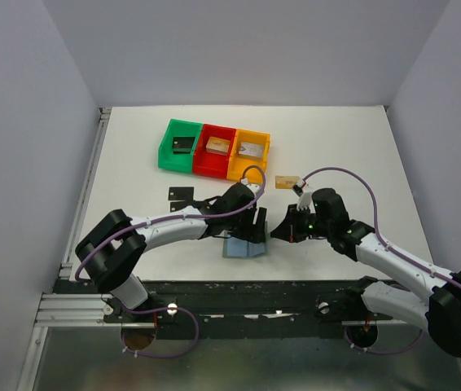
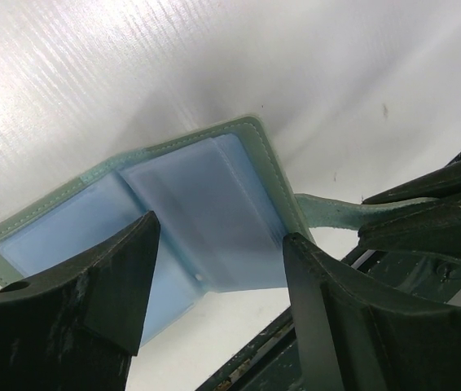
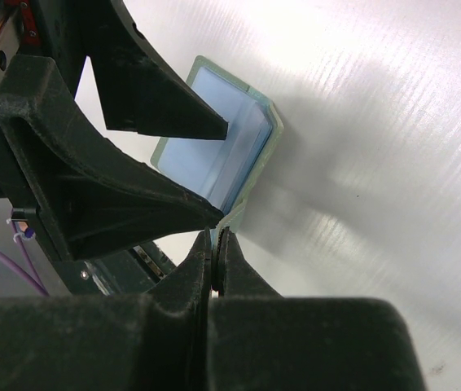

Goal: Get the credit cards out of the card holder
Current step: Remove the credit card from the card holder.

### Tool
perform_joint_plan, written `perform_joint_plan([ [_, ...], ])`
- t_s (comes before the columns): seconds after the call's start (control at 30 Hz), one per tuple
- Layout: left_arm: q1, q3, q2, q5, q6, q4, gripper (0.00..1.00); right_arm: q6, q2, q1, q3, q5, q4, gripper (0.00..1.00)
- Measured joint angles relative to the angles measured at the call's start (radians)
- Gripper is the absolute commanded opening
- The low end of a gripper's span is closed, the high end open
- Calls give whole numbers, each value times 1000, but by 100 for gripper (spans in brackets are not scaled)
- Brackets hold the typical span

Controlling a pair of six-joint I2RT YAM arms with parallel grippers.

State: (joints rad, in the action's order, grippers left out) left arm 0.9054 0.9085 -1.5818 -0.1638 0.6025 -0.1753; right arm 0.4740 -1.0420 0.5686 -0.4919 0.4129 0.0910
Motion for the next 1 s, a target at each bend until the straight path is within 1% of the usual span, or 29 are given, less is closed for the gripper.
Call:
perform_joint_plan([
  [0.13, 0, 0, 0, 15, 2, -2, 72, -2, 1, 0, 0, 0, 0, 0],
  [0.3, 0, -10, 11, 42, 11, -3, 72, -3, 3, 0, 0, 0, 0, 0],
  [0.53, 0, -32, 40, 74, 18, -7, 74, -4, 3, 0, 0, 0, 1, 0],
  [1.0, 0, -41, 72, 112, 23, -19, 74, -4, 8, 0, 0, -6, 8, 0],
])
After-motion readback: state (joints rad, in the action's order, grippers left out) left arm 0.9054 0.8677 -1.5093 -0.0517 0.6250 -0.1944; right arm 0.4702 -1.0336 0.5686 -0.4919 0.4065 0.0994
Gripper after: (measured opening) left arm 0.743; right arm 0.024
